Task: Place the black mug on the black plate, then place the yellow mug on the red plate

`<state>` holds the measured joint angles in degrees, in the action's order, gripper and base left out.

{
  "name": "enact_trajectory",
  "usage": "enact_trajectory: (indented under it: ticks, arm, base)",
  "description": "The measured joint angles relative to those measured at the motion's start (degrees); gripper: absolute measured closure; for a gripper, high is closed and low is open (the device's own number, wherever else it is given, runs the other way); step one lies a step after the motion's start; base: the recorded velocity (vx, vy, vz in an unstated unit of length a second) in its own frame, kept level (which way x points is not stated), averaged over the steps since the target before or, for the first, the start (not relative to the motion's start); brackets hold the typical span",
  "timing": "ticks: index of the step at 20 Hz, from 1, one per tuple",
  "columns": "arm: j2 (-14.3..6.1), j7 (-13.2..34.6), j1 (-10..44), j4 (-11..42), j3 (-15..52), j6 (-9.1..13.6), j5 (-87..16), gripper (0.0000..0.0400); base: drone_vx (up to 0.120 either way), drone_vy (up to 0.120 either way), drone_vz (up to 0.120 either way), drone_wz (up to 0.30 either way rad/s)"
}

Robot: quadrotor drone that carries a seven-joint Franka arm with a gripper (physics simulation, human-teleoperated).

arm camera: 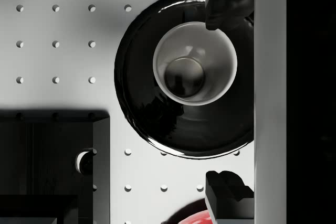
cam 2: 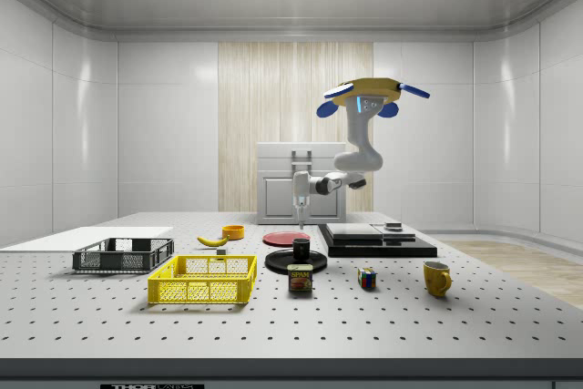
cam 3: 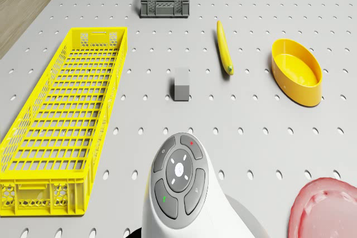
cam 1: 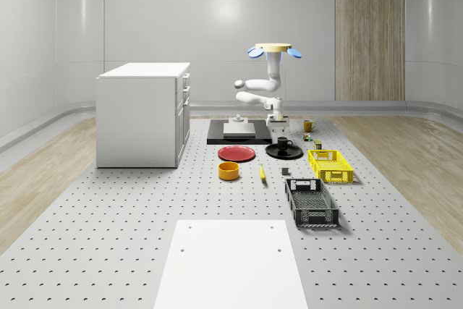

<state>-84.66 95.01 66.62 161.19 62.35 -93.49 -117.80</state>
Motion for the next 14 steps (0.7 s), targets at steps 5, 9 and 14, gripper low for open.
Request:
enact_trajectory:
  ticks: [5,9,14]
  arm:
    - [0.19,-0.08,-0.19,0.17,0.29,0.35,0.21,0.0001]
    - [0.34,-0.14,-0.29,0.22,0.35,0.53,0.23,0.0]
    - [0.5,-0.21,-0.39,0.26,0.36,0.7,0.19,0.0]
  base:
    - [-0.12,0.12,0.064,0.0]
    - [-0.12,0.12,0.0,0.0]
    - [-0.12,0.12,0.0,0.0]
